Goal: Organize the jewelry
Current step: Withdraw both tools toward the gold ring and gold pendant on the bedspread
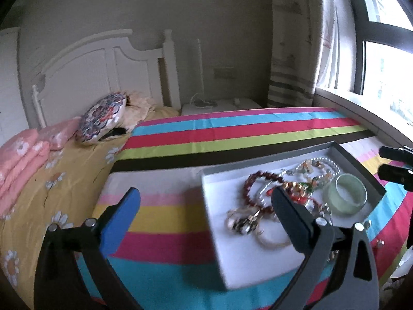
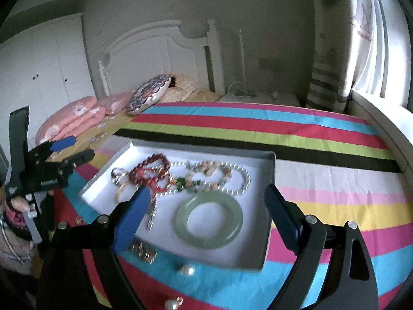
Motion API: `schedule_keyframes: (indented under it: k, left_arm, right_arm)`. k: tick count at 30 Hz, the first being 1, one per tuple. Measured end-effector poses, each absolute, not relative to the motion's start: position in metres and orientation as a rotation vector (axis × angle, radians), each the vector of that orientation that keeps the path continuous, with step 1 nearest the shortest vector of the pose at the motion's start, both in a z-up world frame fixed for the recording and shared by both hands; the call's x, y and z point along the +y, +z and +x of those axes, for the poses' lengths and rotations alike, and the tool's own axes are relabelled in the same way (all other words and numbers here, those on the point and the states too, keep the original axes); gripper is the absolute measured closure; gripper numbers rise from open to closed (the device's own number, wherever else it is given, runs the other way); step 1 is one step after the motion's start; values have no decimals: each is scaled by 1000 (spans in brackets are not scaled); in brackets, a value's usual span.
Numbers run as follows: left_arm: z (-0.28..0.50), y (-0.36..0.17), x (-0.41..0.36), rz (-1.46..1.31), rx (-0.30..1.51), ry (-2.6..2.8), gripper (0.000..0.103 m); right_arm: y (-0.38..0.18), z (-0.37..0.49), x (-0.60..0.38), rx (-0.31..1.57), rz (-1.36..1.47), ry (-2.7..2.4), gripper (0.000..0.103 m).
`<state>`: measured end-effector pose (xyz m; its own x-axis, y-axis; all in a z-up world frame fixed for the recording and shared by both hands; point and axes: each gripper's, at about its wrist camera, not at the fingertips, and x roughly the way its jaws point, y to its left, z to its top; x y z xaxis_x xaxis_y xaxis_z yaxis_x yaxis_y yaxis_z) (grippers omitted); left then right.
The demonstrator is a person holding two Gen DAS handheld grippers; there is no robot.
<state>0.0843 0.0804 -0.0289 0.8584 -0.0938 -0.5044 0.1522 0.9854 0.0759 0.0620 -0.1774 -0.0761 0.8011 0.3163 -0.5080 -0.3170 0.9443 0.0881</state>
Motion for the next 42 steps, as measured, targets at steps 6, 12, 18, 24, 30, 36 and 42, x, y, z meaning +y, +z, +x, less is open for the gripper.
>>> schedule_keyframes:
  k: [6,12,18,24,30,36,42]
  left_arm:
    - [55,-42,102,142,507,-71,3]
    - [36,-55,108,203,493,-44,3]
    - [13,-63,108,214,500,-82,3]
    - [-10,-73,117,168,545,-142,3]
    - [-20,-81,113,185,551,-158,3]
    - [-24,-89,101,234,556,-176,3]
    - [-26,-99,101,245,584,-175,3]
  right_arm:
    - [-91,42,-174,576,-12,360,17]
    - [-103,23,-160,615,-7,442,16]
    - [-112,9,-120,673,-127,553,17]
    - [-118,18,-99,726,-175,593,17]
    - [-126,34,-93,794,-156,619,17]
    - [-129,23,-89,819,-144,728,40]
    - [-119,15,-92,762,-179,689,56]
